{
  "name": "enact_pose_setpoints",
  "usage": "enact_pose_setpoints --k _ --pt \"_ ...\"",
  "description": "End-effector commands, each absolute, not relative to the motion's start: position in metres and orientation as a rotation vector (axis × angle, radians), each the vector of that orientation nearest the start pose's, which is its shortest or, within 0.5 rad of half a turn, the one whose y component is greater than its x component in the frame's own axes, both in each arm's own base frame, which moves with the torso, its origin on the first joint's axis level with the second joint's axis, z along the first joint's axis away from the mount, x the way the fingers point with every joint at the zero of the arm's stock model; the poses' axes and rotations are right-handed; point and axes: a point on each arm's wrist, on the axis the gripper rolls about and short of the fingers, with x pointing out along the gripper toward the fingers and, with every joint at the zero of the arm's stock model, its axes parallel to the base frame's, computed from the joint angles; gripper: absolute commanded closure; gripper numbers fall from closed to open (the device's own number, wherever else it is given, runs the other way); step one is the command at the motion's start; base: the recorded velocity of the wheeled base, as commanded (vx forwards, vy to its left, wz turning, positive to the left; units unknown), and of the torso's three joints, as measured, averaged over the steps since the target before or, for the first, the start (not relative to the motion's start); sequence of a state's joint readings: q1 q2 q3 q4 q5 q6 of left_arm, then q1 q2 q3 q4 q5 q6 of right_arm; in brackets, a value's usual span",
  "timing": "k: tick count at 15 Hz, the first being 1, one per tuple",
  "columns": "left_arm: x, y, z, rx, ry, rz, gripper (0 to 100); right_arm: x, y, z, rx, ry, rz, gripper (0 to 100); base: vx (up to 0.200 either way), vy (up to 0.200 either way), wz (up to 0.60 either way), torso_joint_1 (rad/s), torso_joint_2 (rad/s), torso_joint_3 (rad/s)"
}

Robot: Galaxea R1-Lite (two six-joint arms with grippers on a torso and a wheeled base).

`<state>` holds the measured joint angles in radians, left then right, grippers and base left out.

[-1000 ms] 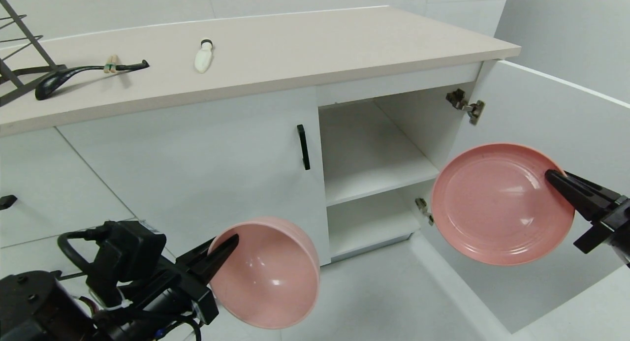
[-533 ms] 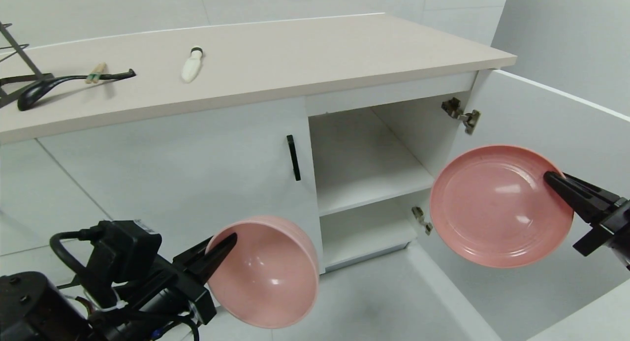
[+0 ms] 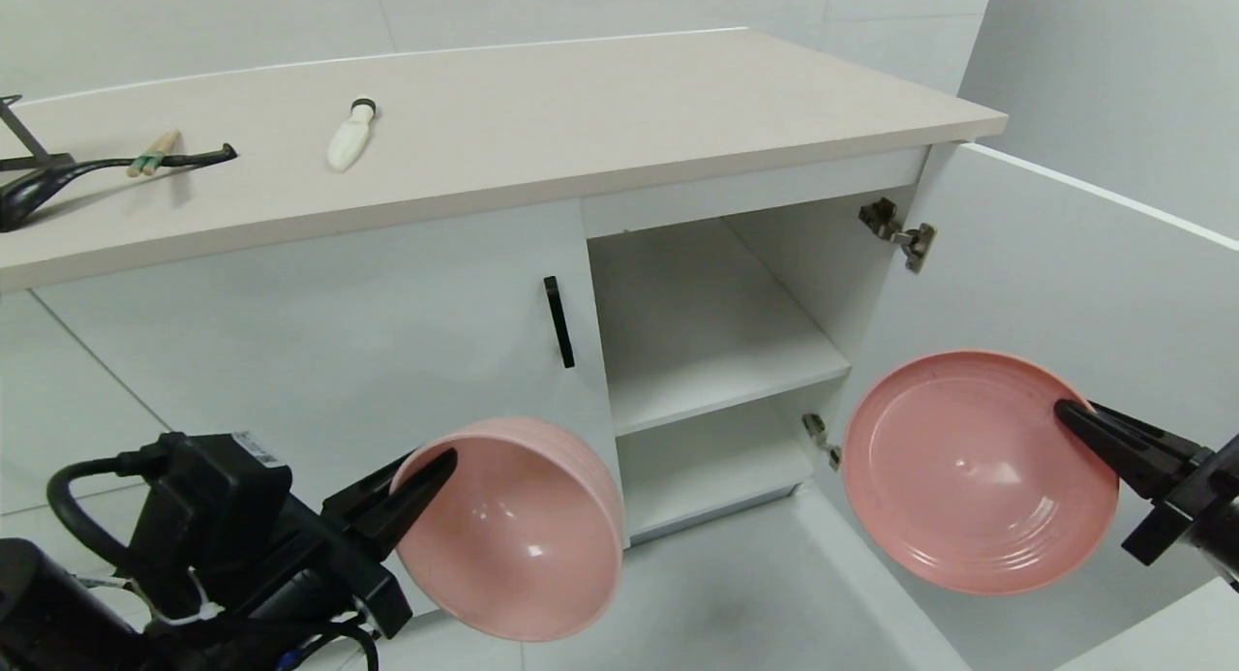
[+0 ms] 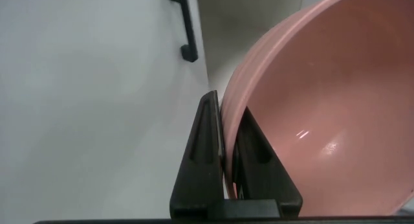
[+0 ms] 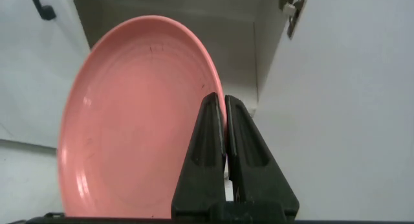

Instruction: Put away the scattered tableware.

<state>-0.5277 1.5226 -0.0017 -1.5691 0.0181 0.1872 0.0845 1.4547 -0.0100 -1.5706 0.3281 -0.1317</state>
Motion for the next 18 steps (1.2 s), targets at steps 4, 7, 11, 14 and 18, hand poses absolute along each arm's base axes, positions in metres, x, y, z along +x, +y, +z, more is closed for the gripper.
enact_pose_setpoints --k 4,7,11,14,18 --pt "0.149 -0.086 0.133 0.169 -0.092 -0.508 100 0.173 0.022 0.128 -0.134 -0.044 0.411 100 0.100 0.000 0.00 0.001 0.00 0.001" --pt "0.151 -0.088 0.130 0.151 -0.070 -0.512 100 0.180 0.023 0.119 -0.127 0.009 0.414 100 0.000 0.000 0.00 0.000 0.00 0.000" --pt "0.151 -0.087 0.130 0.148 -0.069 -0.510 100 0.186 0.037 0.111 -0.130 0.046 0.489 100 0.000 0.000 0.00 0.000 0.00 0.000" --pt "0.149 -0.086 0.133 0.133 -0.083 -0.508 100 0.194 0.041 0.105 -0.128 0.068 0.506 100 0.067 0.000 0.00 0.001 0.00 -0.001" --pt "0.148 -0.086 0.135 0.126 -0.089 -0.507 100 0.209 0.044 0.107 -0.128 0.050 0.505 100 0.100 0.000 0.00 0.004 0.00 0.001"
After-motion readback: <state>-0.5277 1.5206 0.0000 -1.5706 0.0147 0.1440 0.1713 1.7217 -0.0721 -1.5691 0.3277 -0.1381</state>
